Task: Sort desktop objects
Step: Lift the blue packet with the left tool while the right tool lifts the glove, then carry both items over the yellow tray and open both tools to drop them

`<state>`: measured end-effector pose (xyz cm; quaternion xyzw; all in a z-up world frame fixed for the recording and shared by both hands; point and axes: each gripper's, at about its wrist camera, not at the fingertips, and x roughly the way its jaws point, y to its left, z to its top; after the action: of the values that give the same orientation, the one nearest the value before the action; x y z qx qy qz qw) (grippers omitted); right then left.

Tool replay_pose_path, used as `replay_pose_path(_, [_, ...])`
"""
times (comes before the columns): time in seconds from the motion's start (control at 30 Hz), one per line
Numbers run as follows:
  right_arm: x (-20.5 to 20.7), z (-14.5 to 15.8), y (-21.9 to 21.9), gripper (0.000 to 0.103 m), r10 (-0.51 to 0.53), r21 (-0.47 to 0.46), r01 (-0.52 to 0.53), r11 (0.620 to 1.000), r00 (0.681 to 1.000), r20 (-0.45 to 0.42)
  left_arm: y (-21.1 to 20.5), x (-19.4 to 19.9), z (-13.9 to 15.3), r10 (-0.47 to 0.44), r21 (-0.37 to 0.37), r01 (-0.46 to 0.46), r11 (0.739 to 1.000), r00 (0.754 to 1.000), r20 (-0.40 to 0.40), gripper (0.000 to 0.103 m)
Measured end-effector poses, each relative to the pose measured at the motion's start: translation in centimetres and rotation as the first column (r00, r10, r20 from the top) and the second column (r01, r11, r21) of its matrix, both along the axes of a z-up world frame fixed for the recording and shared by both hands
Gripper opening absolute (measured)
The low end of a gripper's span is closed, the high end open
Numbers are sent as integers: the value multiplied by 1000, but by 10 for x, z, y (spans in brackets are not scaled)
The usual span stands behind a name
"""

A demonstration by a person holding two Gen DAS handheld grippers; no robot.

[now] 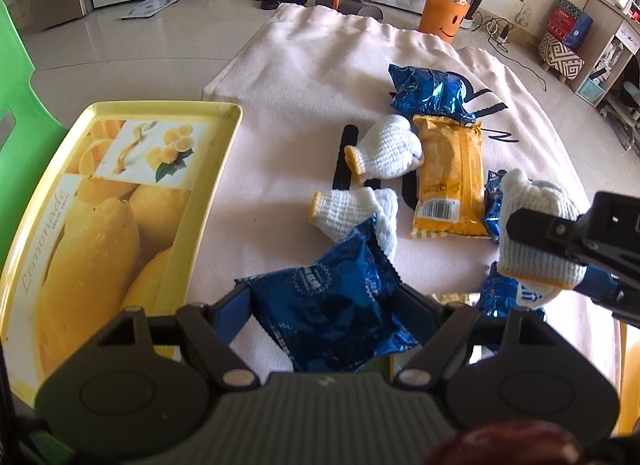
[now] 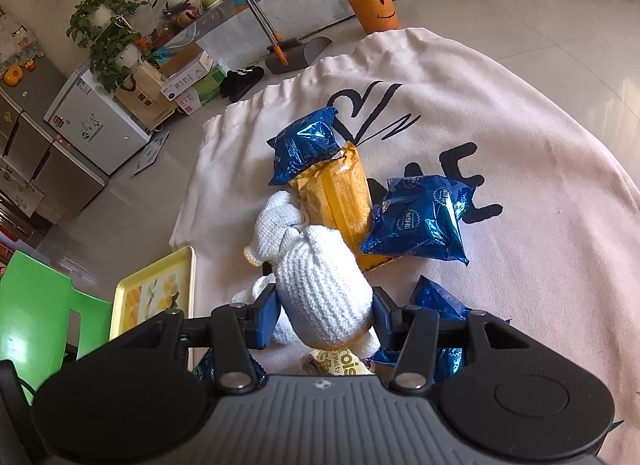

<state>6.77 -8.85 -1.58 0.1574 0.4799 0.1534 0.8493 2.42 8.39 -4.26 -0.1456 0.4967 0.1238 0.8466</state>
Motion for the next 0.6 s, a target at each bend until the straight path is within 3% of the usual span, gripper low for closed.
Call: replay_pose_path(0.6, [-1, -4, 4, 49, 17, -17, -17, 1000, 1000, -10, 3, -1, 2, 14, 7, -14, 1000, 1000, 8, 79])
